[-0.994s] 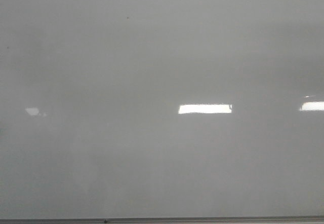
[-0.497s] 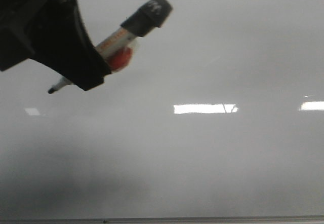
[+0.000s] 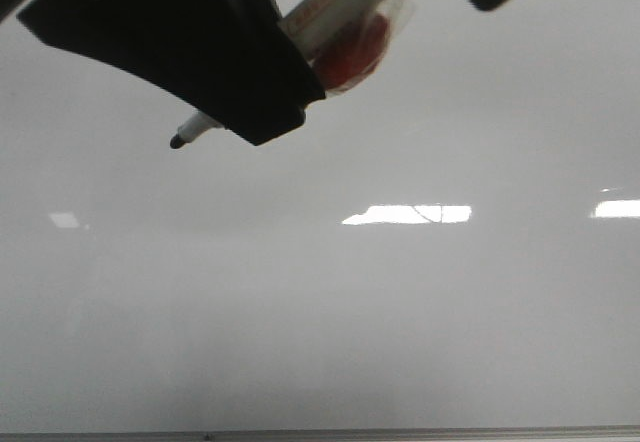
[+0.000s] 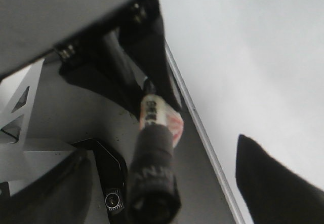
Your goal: Write number 7 on whiteboard
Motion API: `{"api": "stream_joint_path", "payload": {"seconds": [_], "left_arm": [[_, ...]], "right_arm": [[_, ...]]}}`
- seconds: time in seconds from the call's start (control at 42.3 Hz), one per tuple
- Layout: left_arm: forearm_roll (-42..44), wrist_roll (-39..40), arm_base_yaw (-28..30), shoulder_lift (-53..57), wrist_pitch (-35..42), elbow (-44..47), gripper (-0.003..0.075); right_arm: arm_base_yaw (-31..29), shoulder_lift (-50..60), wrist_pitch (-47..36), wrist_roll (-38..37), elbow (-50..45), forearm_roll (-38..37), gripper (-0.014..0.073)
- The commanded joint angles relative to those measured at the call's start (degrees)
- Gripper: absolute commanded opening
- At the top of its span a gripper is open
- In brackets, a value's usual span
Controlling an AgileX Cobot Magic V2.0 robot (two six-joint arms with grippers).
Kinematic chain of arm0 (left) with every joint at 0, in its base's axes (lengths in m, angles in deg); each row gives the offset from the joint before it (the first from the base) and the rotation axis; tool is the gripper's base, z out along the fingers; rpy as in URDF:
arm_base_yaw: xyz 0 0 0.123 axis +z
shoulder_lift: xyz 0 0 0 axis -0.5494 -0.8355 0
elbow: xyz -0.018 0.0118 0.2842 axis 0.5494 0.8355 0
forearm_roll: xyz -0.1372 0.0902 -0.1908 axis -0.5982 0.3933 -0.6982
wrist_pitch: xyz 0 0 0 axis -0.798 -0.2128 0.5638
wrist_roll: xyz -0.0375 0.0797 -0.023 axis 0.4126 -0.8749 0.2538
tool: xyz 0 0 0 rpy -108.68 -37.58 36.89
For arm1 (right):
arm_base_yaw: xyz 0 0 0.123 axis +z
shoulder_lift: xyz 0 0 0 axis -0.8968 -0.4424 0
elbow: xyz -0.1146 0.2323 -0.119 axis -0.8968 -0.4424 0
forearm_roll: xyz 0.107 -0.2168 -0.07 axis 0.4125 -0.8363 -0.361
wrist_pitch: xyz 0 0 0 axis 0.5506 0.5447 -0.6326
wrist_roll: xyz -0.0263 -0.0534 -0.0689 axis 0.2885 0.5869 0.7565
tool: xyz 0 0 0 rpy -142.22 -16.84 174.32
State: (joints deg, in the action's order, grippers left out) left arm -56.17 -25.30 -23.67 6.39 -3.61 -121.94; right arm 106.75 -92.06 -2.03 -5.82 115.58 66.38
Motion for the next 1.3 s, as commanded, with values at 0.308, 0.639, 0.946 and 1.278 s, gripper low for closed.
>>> {"api": "stream_joint_path", "payload": {"seconds": [0.308,0.639,0.946,1.278], "left_arm": [[-0.29,0.06,-0.39,1.68,4.05,-2.01,-0.001],[-0.06,0.29,-0.01,1.68,4.56,-2.01,0.0107],[-0.06,2.19,-0.01,1.68,4.46,-2.01,0.0579],[-2.89,6.51,4.17,10.77,-2.26,-0.54,0.0177]], "right_arm": [[1.52,-2.1,-0.92,0.82,3.97,2.65,0.0211],[1.52,-2.1,-0.02,0.82,3.97,2.65,-0.006],[1.34,-2.1,-1.29,0.82,3.97,-0.93,-0.006],[1.34,-2.1,-8.52,0.82,3.97,-3.89,-0.006]]}}
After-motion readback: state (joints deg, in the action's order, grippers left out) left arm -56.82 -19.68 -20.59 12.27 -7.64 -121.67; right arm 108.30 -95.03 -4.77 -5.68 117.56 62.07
